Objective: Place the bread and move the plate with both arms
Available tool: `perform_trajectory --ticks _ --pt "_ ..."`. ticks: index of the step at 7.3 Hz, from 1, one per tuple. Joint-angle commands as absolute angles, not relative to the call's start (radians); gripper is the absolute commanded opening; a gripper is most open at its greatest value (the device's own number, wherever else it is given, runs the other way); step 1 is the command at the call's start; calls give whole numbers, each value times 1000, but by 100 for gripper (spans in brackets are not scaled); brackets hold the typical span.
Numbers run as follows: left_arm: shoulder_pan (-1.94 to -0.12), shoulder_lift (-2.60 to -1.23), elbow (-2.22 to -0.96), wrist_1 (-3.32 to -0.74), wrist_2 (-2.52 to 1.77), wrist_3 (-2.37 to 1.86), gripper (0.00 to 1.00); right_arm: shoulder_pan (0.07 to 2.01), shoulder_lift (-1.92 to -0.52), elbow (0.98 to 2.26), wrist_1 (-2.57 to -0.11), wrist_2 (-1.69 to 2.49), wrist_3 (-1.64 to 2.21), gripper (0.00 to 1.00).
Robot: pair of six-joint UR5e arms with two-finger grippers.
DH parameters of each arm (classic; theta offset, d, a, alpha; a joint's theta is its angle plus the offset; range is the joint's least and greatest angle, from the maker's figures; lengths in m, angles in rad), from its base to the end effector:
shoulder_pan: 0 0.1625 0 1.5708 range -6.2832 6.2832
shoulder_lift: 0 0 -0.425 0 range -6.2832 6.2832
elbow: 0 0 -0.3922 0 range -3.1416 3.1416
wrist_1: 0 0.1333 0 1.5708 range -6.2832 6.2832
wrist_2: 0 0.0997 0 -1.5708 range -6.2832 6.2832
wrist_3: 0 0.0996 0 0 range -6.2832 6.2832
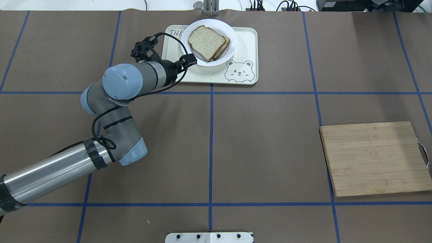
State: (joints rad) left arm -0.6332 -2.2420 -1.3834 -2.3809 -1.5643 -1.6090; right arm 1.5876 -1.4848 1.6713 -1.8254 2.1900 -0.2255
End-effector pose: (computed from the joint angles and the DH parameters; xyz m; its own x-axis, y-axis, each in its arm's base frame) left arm 0.5129 -0.5426 0.2442 0.1974 -0.1923 -0.9613 0.6047 0.7957 -0.0350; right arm 0.0842 -0.5145 0.6009 0.7967 -0.1712 0.5796 0.1656 0.9842 0.0631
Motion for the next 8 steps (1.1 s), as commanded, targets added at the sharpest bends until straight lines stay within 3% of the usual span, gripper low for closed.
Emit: perform_trajectory --ticks 1,3,4,6,8 --pt "-661 -2215 -1632 -1890 -1655 -1207 99 1588 -1485 1674 -1825 2191 -225 100" --pt "-792 -2125 -1831 -1500 -1649 -662 99 1588 -1491 1675 -1825 2192 -225 100" --pt "-905 -2017 -1891 -1484 -1666 -427 100 1588 -1493 1674 -1825 2195 -225 100" --pt "-1253 -1912 -1828 -1476 -1997 -106 100 1588 -1497 1674 -1824 2195 -227 100" --pt "-1508 -1820 -1627 -1491 -2199 192 100 1588 -1499 1671 -1824 2195 -229 100"
